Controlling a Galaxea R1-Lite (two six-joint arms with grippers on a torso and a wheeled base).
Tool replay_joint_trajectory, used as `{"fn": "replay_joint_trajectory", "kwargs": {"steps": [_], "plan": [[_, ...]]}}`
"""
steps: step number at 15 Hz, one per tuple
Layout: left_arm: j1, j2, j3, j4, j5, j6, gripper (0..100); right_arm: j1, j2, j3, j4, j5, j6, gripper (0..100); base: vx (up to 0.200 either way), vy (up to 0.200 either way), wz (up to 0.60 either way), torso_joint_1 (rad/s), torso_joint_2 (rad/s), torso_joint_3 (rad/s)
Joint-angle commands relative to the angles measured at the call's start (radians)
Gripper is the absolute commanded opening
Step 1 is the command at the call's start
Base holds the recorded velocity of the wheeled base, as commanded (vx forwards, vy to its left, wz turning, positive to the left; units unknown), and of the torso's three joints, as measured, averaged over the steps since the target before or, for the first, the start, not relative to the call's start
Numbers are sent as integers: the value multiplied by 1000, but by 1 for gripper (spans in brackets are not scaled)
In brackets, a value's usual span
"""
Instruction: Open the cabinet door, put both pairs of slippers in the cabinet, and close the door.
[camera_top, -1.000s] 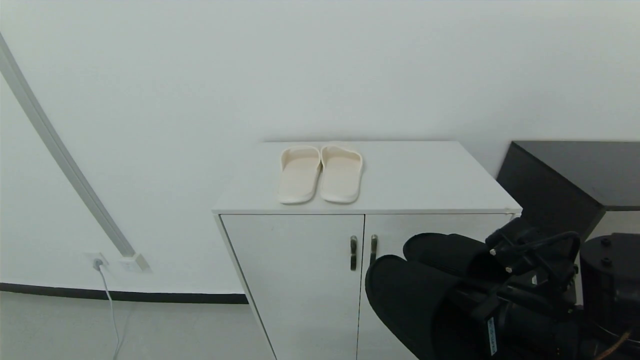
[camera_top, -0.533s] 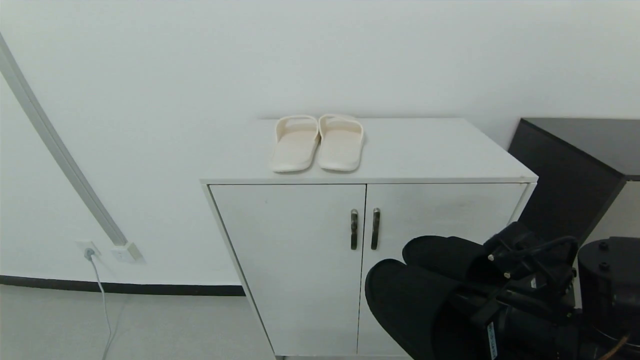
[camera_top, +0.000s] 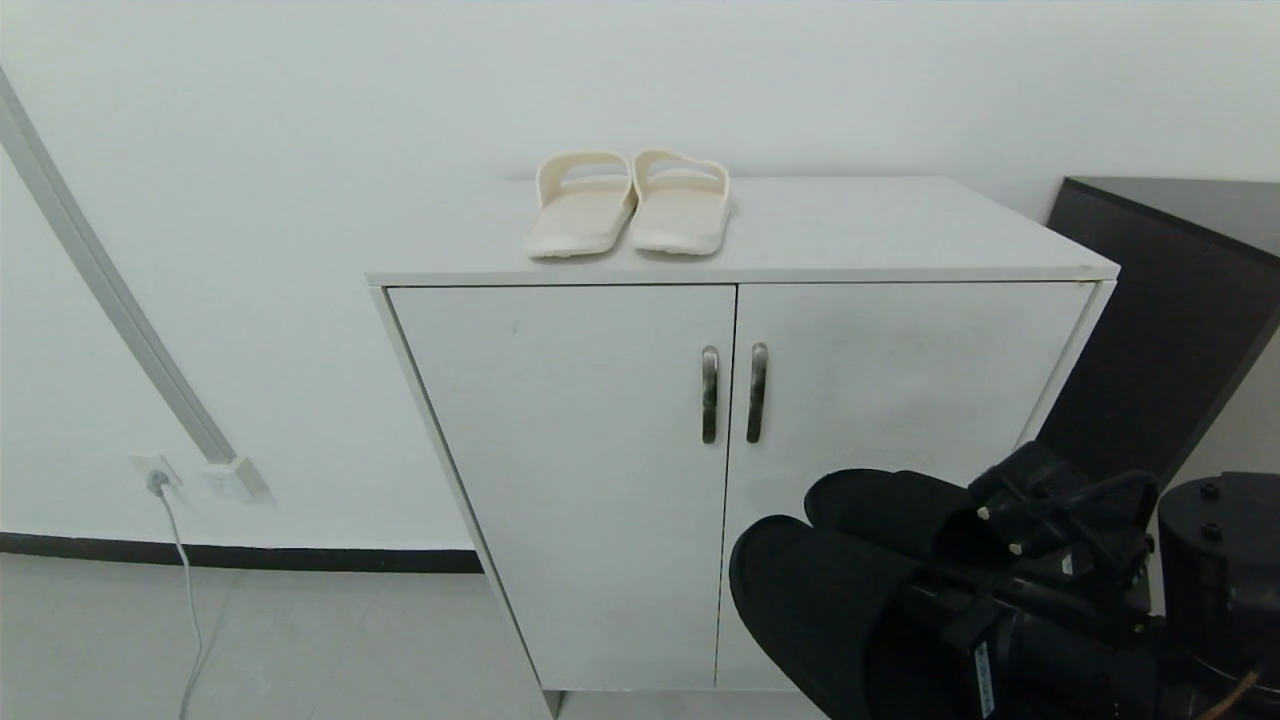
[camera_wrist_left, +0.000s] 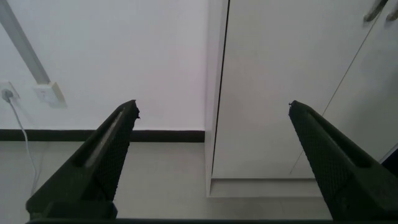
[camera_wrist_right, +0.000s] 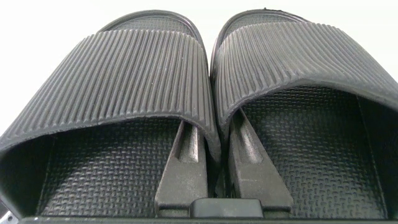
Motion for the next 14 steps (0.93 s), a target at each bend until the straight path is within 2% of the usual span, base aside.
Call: {"fn": "replay_joint_trajectory", "kwargs": {"steps": [1,9,14], "plan": [[0,0,0,0,0,0,100,1,0,1,-2,-1,0,0,0,0,0,-110,461,344],[0,0,0,0,-3,12,100,1,0,9,-5,-4,0,0,0,0,0,-45,429,377],[-2,2,0,2,-3,12,100,1,0,11,-5,-4,-2,0,0,0,0,0,71,64]]}}
